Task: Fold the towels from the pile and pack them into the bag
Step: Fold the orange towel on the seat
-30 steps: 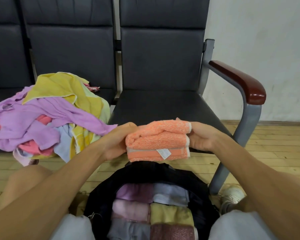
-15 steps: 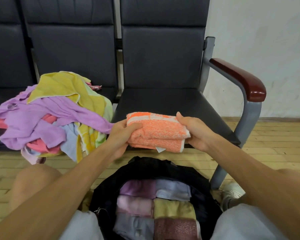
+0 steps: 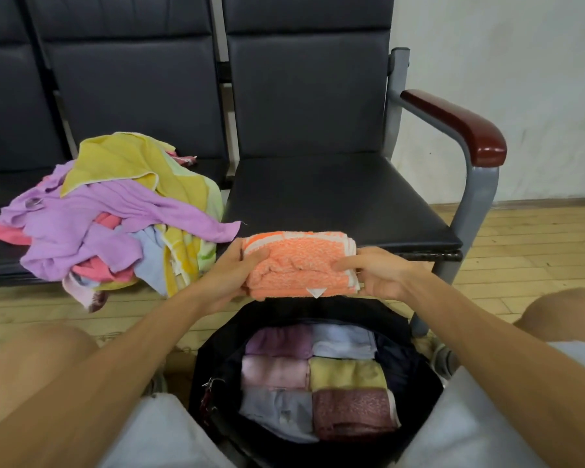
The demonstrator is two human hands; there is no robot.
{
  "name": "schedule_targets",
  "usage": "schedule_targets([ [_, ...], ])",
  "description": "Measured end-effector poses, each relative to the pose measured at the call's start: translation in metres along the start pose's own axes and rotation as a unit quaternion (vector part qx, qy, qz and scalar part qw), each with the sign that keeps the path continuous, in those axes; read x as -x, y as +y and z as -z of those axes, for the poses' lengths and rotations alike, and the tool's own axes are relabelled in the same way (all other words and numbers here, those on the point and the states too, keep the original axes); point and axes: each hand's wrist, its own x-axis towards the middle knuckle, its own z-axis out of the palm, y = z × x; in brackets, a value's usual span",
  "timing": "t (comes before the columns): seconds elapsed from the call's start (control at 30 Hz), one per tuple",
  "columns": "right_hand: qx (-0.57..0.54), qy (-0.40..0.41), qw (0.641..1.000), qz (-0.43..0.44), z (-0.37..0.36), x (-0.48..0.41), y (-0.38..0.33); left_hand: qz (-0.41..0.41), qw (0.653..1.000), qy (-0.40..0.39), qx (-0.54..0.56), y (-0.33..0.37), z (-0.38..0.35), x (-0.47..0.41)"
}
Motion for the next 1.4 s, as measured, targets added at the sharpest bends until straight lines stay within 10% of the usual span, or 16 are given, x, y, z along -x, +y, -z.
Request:
schedule_targets([
  [0.47, 0.041, -0.035, 0.989, -0.135, 0.000, -0.053, 0.092, 0.145, 0.953, -0.213, -0.161, -0.084, 0.017, -0.029],
  [0.8, 0.038, 0.161, 0.973, -0.162, -0.012, -0.140, 0.171, 0.215, 0.948, -0.166, -0.168, -0.195, 0.019, -0.087],
  [1.1, 0.023, 0.179, 0.964, -0.195, -0.027, -0.223, 0.210, 0.193, 0.954, -0.011, -0.229, -0.258, 0.032, -0.134],
  [1.4, 0.116, 0.170, 0.963, -0.176, -0.034, -0.277, 0.277, 0.206, 0.866, 0.001, -0.456, -0.286, 0.041, -0.147],
])
